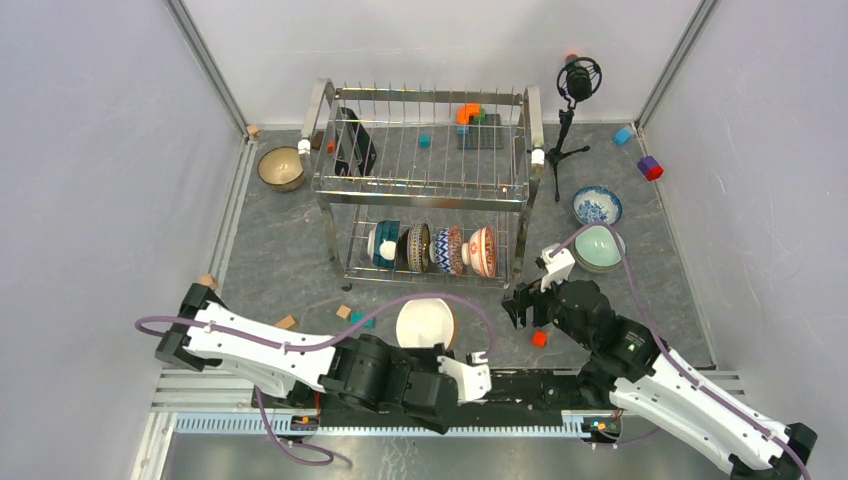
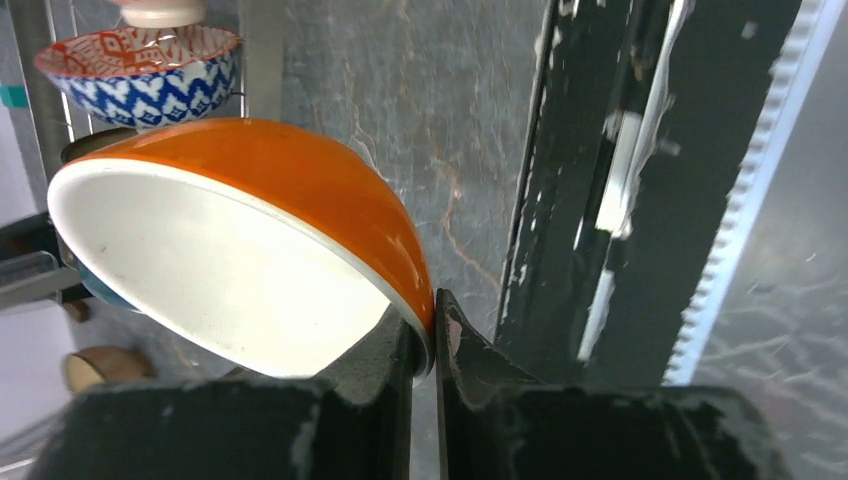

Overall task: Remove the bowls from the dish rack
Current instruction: Place the bowl at the center of the board.

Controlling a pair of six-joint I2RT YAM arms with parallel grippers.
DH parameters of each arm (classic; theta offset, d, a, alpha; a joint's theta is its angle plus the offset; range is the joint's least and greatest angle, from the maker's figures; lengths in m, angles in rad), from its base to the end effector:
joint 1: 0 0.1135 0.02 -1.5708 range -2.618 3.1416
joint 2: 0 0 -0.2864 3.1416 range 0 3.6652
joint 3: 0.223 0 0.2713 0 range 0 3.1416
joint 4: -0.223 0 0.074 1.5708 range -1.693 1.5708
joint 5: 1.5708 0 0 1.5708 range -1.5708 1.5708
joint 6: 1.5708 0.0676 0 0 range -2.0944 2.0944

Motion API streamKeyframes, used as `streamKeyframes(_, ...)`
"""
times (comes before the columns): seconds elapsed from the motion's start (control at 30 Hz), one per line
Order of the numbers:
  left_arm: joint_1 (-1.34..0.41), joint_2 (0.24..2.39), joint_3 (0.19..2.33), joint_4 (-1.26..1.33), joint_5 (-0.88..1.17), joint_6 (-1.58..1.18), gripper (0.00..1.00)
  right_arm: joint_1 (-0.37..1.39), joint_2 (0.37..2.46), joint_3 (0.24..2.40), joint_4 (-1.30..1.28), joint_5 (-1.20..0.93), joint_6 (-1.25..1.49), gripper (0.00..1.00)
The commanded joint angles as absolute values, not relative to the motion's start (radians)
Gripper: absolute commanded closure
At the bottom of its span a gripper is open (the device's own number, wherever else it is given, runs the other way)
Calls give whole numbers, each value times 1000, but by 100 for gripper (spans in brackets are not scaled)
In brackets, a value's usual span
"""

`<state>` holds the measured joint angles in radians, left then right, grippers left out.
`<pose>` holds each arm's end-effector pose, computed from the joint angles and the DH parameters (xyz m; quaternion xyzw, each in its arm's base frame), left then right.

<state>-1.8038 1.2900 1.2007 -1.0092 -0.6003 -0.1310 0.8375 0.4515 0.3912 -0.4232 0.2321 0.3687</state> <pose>-0.0249 -0.2701 0.3093 0.6430 0.6737 -0.0209 0.3635 0.1145 0.1038 0.2174 -0.1392 0.8407 0.2098 0.4793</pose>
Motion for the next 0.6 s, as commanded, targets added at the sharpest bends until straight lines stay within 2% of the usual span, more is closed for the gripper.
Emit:
streamKeyframes(0.0, -1823, 1287, 1132, -959, -552, 71, 98, 842, 420, 456, -472, 131, 346, 19)
streamKeyframes(0.2, -1848, 1285, 1000, -870, -393, 287, 98, 842, 430, 518, -522, 38, 329, 18)
streamKeyframes(0.43, -1850, 1273, 935, -864, -218, 520, 98, 842, 519, 560, -512, -177, 302, 14)
streamKeyframes(0.57, -1850, 1284, 922, -890, -246, 618, 98, 842, 568, 578, -492, -220, 308, 15)
